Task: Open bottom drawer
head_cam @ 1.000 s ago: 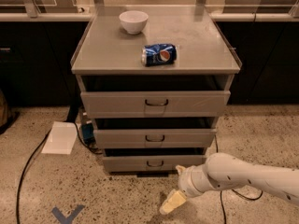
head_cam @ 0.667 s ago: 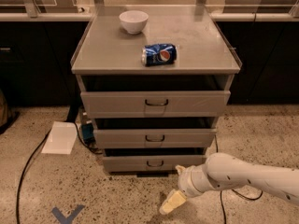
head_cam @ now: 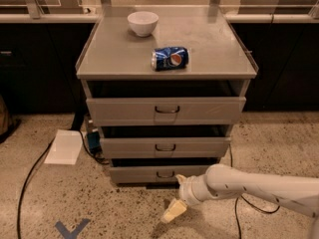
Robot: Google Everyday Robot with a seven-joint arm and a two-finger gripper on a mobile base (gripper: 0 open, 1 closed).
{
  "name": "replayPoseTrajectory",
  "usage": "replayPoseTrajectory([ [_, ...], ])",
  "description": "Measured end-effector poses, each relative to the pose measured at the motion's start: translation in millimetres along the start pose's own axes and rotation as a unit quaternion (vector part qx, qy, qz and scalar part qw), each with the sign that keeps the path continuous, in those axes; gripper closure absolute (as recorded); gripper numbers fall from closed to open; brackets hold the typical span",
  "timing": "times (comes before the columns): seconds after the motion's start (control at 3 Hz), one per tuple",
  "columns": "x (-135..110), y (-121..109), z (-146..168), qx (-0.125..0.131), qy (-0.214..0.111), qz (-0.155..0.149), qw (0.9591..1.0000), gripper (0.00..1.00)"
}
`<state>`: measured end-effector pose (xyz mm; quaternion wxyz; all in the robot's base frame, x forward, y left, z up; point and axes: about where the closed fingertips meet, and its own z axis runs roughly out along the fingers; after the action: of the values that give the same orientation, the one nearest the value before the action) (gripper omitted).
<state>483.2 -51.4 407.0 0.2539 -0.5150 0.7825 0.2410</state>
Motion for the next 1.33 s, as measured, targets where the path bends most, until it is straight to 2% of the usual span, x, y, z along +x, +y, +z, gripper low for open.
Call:
replayPoseTrajectory([
  [0.33, 0, -31, 36, 0.01, -0.008, 0.001, 0.9999, 0.0],
  [0.67, 13, -70, 64, 0.025, -0.012, 0.031, 0.9991, 0.0],
  [1.33, 21, -74, 75, 0.024, -0.021, 0.037, 0.9988, 0.0],
])
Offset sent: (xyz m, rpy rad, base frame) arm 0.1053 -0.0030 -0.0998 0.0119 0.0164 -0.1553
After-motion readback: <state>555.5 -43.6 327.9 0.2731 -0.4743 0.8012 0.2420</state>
